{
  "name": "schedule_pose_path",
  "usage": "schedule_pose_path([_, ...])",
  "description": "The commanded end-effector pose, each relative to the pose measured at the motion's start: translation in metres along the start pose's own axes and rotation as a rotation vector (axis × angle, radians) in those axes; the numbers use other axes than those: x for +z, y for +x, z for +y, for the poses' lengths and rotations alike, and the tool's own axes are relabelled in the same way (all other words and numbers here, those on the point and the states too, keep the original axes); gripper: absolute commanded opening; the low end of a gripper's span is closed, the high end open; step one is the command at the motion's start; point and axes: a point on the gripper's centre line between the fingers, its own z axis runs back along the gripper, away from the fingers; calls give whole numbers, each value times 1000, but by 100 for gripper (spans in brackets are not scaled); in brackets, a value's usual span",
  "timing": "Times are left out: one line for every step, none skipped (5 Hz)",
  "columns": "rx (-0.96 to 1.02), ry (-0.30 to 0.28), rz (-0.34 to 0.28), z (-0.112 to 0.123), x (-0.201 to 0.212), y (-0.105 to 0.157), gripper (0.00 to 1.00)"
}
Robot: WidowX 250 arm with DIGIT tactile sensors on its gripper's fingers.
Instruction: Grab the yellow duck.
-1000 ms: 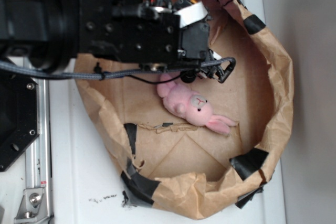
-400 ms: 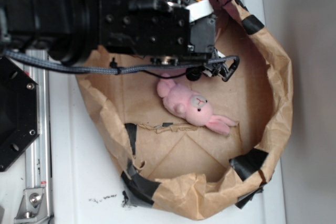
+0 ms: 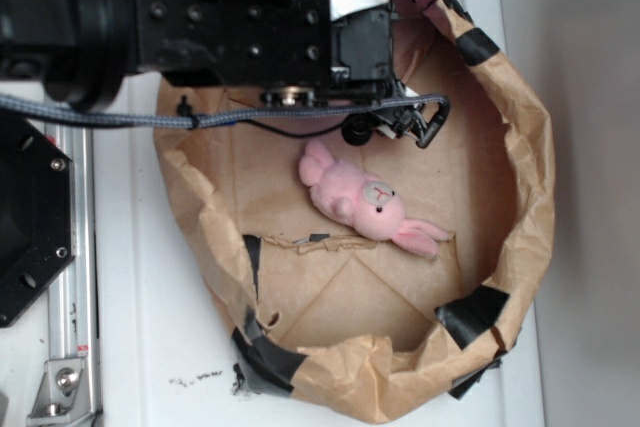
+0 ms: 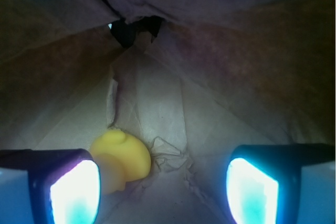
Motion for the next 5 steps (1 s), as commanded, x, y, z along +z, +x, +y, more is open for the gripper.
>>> schedule_pose_path([-8,33,-24,1,-10,13,100])
schedule_pose_path([-72,67,12,-13,-30,0,100])
schedule_pose_path([-106,17,10,-25,-23,-5,100])
schedule_pose_path([-118,-34,41,-38,-14,-8,100])
schedule_pose_path([-145,-78,46,-47,0,-17,100])
